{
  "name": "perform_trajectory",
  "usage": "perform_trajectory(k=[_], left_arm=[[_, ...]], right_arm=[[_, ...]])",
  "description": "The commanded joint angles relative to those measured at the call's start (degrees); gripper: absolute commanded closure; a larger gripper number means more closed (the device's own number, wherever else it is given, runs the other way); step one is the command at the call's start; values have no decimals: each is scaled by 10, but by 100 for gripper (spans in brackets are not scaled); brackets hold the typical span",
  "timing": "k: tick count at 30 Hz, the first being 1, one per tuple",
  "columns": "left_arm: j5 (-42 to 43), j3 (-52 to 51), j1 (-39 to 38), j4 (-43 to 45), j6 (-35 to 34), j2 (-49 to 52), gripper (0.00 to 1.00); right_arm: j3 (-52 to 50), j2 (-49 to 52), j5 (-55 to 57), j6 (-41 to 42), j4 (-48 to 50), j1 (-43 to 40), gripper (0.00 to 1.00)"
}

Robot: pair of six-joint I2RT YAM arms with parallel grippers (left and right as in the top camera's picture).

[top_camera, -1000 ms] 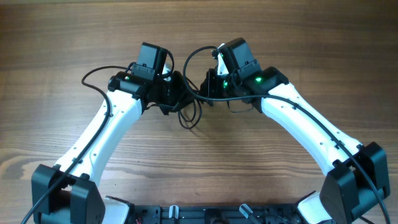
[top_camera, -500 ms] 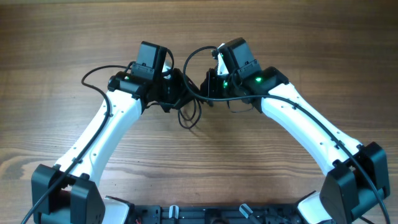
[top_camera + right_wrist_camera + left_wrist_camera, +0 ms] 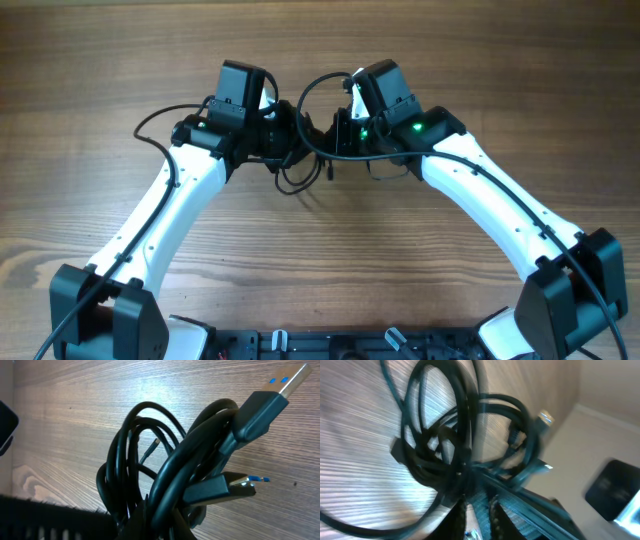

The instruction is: Untangle cables

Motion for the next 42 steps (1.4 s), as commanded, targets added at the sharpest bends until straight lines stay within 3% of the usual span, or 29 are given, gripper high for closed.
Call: perform_trajectory(k=[1,9,14,27,37,42], left_arm=[[56,7,-2,11,-9,-14,85],[39,7,-1,14,-7,-14,83],[30,7,-1,-6,38,-14,79],[14,7,-2,-17,38,-14,79],[-100,7,-3,-71,55,-14,79],[-112,7,-3,-76,55,-14,76]], right_arm=[[4,-6,-16,2,5,6,96],[4,-6,-16,2,5,6,96],[4,-6,-16,2,4,6,96],[4,-6,-16,3,5,6,95],[4,-6,-16,3,5,6,96],[4,-6,-15,3,5,6,96]])
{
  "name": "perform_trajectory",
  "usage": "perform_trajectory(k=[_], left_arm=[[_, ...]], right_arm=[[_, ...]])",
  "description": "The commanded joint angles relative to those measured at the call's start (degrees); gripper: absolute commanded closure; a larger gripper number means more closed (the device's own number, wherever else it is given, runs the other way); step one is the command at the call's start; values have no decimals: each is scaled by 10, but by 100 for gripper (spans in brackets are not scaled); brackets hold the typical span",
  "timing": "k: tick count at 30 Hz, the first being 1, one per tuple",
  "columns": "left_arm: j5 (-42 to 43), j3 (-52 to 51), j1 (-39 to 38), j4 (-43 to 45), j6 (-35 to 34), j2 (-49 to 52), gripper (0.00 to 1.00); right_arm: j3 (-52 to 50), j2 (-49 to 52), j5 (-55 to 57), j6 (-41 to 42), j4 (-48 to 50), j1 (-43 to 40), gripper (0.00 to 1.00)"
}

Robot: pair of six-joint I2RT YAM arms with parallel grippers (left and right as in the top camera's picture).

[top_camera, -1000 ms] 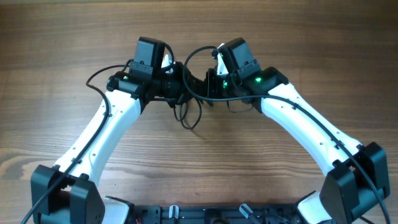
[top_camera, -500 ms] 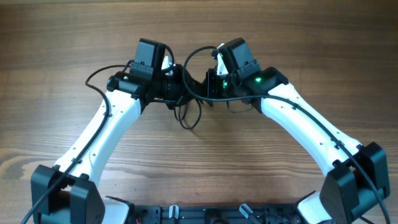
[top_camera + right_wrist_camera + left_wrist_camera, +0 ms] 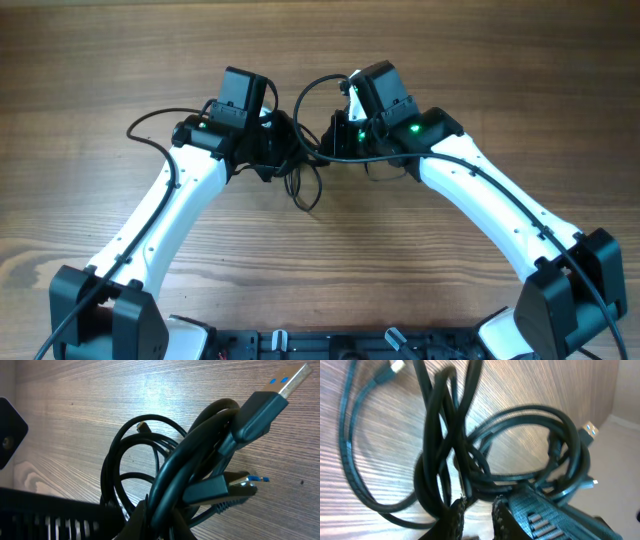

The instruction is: Untangle cables

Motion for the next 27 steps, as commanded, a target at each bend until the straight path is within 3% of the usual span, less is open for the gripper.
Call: perform_trajectory(k=[1,3,6,12,19,27], left_arm=[[-36,7,-1,-3,13,-12,76],[-36,7,-2,-3,13,-12,75],[-36,7,-1,-6,14,-12,86],[-36,7,-1,-5,14,-12,96],[-36,7,-1,-3,13,-12,94],[-36,7,-1,-27,13,-12,83]], right_arm=[[4,-6,-11,3,5,1,96],[4,-6,-11,3,5,1,96],[4,-6,-11,3,5,1,96],[4,-6,-11,3,5,1,96],[4,-6,-11,7,5,1,96],[4,-6,-11,7,5,1,96]])
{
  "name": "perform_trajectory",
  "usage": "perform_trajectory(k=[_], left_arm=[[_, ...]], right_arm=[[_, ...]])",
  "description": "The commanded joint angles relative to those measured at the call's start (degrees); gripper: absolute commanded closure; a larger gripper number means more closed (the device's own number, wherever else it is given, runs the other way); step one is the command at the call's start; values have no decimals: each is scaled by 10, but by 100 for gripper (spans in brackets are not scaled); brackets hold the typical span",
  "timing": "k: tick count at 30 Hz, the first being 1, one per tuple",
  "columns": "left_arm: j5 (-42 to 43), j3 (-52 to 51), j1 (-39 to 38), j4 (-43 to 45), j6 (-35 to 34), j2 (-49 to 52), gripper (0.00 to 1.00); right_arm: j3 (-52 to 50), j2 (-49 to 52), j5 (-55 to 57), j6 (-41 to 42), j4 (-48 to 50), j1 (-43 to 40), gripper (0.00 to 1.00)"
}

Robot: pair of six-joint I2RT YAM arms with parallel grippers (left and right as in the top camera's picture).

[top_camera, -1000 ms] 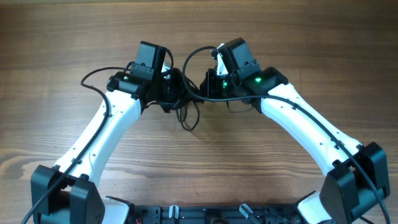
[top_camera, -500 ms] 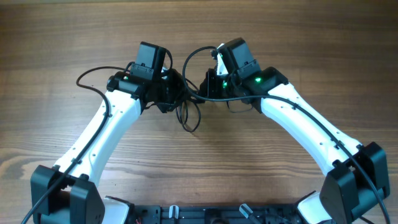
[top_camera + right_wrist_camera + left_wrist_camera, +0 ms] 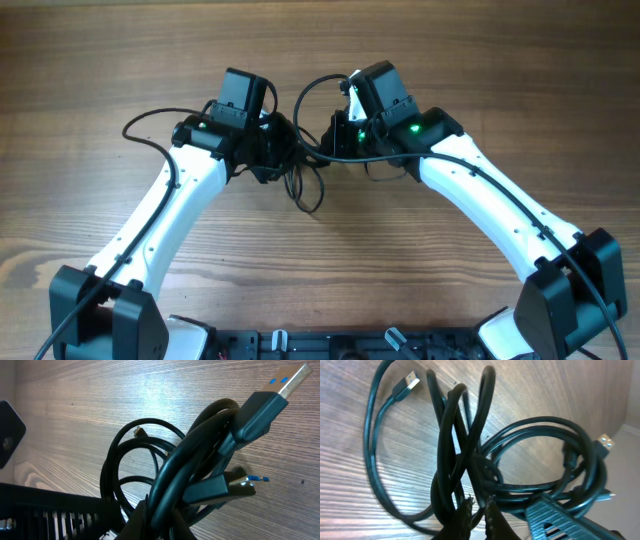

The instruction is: Untangle cables

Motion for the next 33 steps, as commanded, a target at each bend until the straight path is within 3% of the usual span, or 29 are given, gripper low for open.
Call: perform_trajectory(k=[1,4,8,14,23,28,33], left_arm=[[-5,7,-1,-9,5,-12,81],[31,7,0,-8,3,-12,76],[56,7,8,-9,3,-12,79],[188,7,27,16,-4,-12,79],[187,7,34,17,-3,-12,74],[100,7,23,11,-4,-12,72],[95,7,12,12,-17,-12,72]], right_arm=[[4,-6,-11,5,5,1,96],[4,-6,-11,5,5,1,96],[4,-6,-11,5,5,1,95],[4,-6,-11,5,4,1,96],[4,-6,-11,5,4,1,96],[4,-6,-11,5,3,1,96],[4,-6,-11,5,4,1,96]])
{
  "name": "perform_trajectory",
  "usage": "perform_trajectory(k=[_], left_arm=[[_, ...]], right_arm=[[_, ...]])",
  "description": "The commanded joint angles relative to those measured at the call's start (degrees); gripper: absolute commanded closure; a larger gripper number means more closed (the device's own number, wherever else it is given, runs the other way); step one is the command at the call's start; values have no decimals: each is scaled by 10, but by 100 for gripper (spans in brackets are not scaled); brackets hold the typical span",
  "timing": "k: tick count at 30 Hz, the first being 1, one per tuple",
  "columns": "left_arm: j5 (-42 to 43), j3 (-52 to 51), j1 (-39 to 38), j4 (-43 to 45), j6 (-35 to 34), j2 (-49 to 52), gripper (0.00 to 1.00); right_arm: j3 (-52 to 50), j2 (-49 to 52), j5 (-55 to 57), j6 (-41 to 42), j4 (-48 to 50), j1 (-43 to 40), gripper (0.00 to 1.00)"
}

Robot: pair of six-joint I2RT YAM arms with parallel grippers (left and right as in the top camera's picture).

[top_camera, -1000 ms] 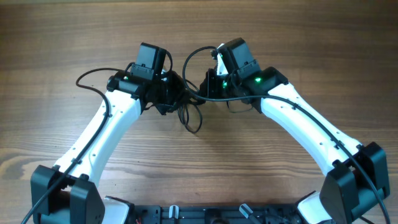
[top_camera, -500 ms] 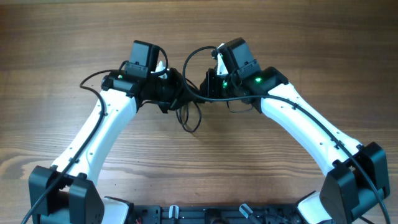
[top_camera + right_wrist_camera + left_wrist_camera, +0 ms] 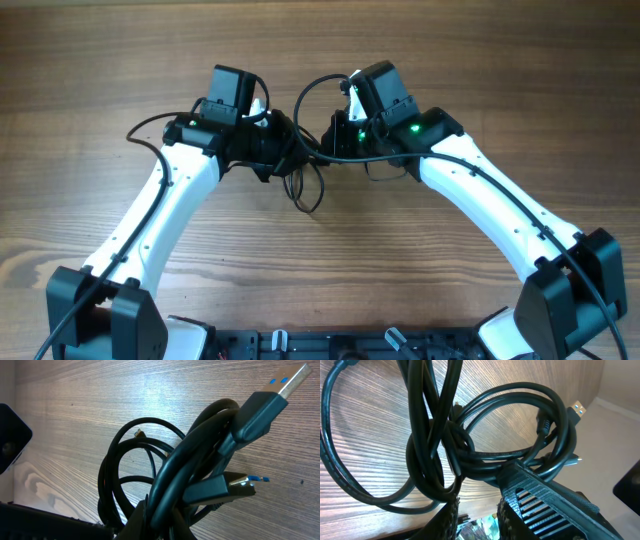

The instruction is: Untangle cables

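Observation:
A tangle of black cables (image 3: 305, 170) hangs between my two grippers above the wood table (image 3: 420, 40). The right gripper (image 3: 160, 522) is shut on a bunch of strands, and two USB plugs (image 3: 292, 377) stick out above it. In the left wrist view the cable loops (image 3: 432, 460) cross just past the left gripper (image 3: 477, 517). It stands open with nothing between the fingers (image 3: 451, 515). The ribbed right gripper finger (image 3: 545, 505) shows on the right. In the overhead view the left gripper (image 3: 282, 152) sits close to the right gripper (image 3: 333, 140). One loop (image 3: 318, 92) arches up.
A loose cable tail (image 3: 145, 128) runs out to the left of the left arm. A small loop (image 3: 308, 195) droops toward the table below the grippers. Both white arms reach in from the near edge.
The left gripper's fingers stand wider apart now, with no strand between them. The left wrist has shifted slightly left and back. The right gripper still holds its bunch in the same place.
First both grippers were close together at the tangle, each with strands at its fingers. Then the left side of the tangle was drawn out leftward and its loops spread. The right gripper held its bunch throughout. Now the left fingers have parted.

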Motion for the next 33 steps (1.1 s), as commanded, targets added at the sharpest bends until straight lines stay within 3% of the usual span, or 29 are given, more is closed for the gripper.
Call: perform_trajectory(k=[1,9,18,33], left_arm=[[-26,7,-12,0,-12,-12,72],[-41,7,-31,0,-12,-12,74],[-139,7,-43,-5,-12,-12,72],[-177,7,-42,-16,-12,-12,73]], right_arm=[[4,-6,-11,5,5,1,96],[4,-6,-11,16,5,1,96],[4,-6,-11,16,5,1,96],[4,-6,-11,16,3,1,96]])
